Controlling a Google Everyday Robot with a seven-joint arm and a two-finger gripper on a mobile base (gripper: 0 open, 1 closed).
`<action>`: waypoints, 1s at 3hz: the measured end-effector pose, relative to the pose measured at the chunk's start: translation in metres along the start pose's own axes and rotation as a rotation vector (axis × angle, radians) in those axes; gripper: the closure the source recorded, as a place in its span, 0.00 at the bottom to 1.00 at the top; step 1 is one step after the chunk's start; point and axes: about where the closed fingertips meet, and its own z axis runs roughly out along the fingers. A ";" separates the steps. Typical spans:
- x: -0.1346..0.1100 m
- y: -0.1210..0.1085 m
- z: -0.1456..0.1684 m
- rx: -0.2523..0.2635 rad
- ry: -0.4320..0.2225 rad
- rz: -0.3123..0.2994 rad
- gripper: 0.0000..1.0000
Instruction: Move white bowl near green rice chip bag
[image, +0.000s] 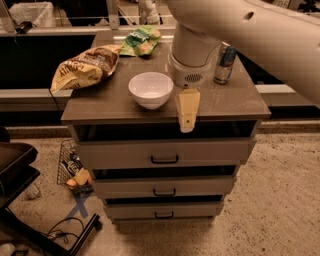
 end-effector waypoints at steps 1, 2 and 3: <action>-0.014 -0.001 0.011 -0.013 -0.028 -0.025 0.00; -0.028 0.001 0.019 -0.024 -0.047 -0.054 0.00; -0.047 0.005 0.033 -0.047 -0.086 -0.082 0.26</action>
Offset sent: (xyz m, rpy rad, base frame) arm -0.0035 0.0478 -0.0252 0.0377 0.0390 0.1081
